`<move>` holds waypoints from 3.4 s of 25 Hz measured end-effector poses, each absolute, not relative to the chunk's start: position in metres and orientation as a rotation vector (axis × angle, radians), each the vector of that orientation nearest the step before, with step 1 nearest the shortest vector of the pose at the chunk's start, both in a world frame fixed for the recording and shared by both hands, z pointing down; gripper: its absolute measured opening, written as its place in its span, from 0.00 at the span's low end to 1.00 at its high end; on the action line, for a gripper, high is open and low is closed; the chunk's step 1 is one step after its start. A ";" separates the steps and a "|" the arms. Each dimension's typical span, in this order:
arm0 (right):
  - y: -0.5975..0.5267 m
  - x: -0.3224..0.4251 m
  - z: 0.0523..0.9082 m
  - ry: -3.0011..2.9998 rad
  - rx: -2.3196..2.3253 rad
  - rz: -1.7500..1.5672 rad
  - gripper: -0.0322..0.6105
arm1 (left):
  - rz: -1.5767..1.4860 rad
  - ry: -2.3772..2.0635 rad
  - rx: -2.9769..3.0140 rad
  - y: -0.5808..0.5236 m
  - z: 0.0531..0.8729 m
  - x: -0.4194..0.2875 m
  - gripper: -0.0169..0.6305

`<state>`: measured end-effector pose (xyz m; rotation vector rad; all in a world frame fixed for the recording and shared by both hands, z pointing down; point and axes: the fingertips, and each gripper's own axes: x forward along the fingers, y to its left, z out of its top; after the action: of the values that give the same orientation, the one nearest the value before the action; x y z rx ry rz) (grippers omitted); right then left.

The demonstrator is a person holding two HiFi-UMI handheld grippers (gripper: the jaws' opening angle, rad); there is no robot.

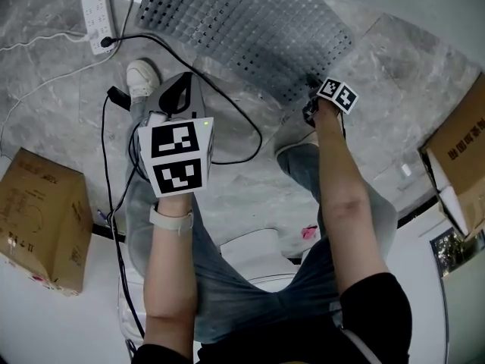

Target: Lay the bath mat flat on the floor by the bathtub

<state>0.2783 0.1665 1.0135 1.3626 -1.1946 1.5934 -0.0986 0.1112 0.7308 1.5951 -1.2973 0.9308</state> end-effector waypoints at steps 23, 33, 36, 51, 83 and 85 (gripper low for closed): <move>0.144 0.383 0.948 -1.171 1.507 1.372 0.19 | 0.941 -1.267 1.599 0.098 0.744 -0.104 0.06; 0.169 0.425 0.954 -1.051 1.633 1.375 0.26 | 0.946 -1.255 1.607 0.089 0.742 -0.110 0.06; 0.162 0.430 0.945 -1.025 1.691 1.324 0.23 | 0.950 -1.256 1.597 0.088 0.742 -0.116 0.06; 0.032 0.079 0.939 -1.788 1.156 1.131 0.15 | 0.910 -1.294 1.430 0.093 0.741 -0.208 0.06; -0.066 -0.126 0.991 -1.838 0.999 0.968 0.10 | 0.796 -1.352 1.374 0.018 0.720 -0.310 0.06; -0.096 -0.114 0.985 -1.860 1.056 0.945 0.10 | 0.790 -1.360 1.389 0.012 0.715 -0.315 0.06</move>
<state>-0.1141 -0.0957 0.9849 1.0559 -1.8598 0.9452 -0.3147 0.0119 0.7150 1.3895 -1.3598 0.7895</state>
